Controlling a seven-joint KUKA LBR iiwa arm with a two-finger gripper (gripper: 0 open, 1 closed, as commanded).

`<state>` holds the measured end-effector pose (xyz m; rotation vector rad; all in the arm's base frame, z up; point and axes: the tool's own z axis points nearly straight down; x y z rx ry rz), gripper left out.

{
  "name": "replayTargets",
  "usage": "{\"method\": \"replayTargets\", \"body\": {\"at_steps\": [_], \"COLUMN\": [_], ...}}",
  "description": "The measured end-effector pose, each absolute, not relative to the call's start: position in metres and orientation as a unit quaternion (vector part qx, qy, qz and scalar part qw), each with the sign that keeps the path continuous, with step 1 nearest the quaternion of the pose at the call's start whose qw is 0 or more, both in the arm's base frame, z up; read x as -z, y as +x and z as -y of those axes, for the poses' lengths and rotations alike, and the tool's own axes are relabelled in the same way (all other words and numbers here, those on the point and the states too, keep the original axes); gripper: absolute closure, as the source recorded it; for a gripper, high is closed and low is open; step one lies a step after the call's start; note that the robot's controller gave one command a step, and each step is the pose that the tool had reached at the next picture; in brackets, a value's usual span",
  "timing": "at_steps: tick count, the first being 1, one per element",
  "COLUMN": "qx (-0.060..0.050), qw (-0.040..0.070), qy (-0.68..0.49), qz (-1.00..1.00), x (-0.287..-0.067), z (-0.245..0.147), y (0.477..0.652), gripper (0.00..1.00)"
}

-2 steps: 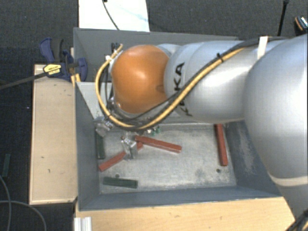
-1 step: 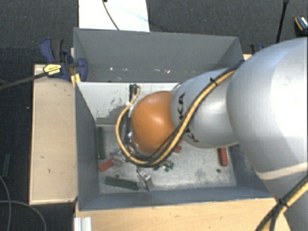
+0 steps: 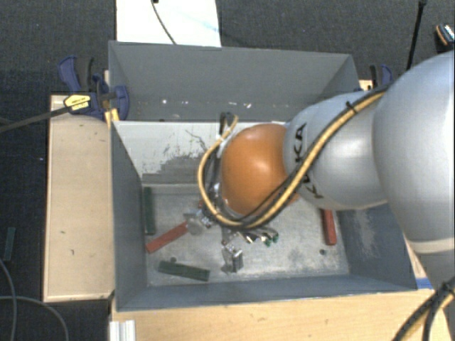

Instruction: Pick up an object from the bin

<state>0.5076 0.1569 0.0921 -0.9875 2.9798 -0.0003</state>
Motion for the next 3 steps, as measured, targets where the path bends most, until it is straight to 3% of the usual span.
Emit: {"method": "replayTargets", "body": {"at_steps": [1,2,3], "qx": [-0.002,-0.001,-0.001], "qw": [0.003,0.001,0.005], "qy": [-0.348,-0.344,-0.354], "qz": [-0.937,-0.939,-0.935], "x": [-0.070,-0.071,-0.216], "z": [-0.232,-0.228,-0.237], "y": [0.553,0.553,0.525], "gripper": [0.00,1.00,1.00]}}
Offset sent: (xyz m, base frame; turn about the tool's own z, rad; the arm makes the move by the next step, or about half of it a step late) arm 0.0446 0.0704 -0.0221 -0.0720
